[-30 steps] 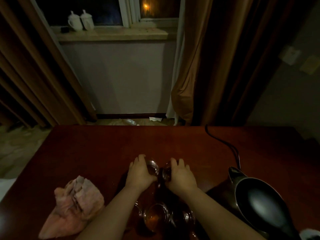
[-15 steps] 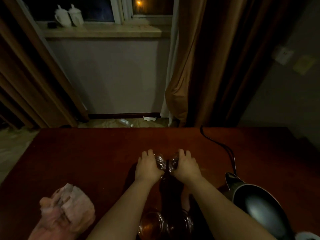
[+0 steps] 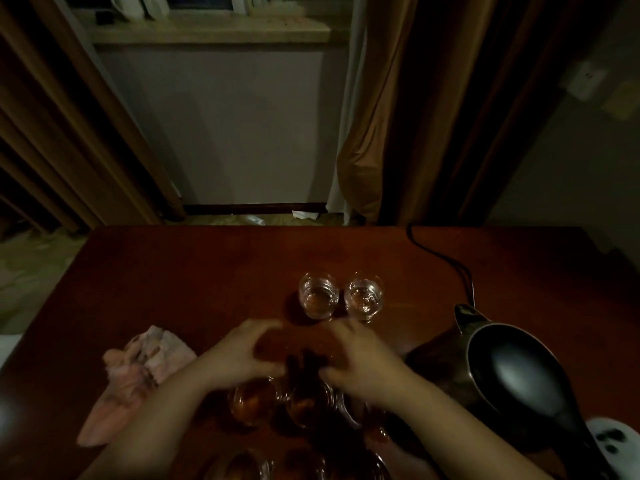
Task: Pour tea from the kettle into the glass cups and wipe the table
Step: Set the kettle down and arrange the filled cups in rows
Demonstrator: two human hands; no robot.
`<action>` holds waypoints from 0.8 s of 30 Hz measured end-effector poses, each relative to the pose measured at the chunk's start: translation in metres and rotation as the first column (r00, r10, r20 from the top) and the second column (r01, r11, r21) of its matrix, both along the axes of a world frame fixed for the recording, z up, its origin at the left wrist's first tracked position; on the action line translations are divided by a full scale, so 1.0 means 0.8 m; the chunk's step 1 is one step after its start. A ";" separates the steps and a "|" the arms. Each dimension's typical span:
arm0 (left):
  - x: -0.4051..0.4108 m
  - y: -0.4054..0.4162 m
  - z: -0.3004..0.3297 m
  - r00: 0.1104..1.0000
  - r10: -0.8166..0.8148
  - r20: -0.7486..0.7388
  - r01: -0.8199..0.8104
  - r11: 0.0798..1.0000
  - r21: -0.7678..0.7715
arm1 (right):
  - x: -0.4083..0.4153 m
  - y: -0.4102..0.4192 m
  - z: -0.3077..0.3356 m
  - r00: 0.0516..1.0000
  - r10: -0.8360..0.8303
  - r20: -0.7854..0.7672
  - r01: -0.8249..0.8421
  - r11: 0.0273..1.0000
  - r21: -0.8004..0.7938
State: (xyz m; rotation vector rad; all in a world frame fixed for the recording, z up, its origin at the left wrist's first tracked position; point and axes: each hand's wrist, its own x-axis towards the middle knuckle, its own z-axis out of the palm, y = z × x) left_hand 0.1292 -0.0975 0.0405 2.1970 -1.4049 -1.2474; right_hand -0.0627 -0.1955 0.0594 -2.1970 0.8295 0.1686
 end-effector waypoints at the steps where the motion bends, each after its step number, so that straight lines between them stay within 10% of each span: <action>1: 0.003 0.023 0.000 0.998 -0.068 -0.008 0.069 0.994 0.083 | -0.005 0.013 -0.004 0.990 0.113 -0.086 -0.111 0.993 0.031; 9: -0.039 0.068 -0.027 0.936 -0.012 0.353 0.009 1.000 0.011 | 0.005 0.057 -0.034 0.894 0.249 -0.373 -0.350 0.907 -0.234; 24: 0.025 -0.066 -0.007 0.908 0.329 0.258 -0.275 0.935 -0.224 | 0.015 0.060 -0.050 0.905 0.217 -0.366 -0.328 0.903 -0.277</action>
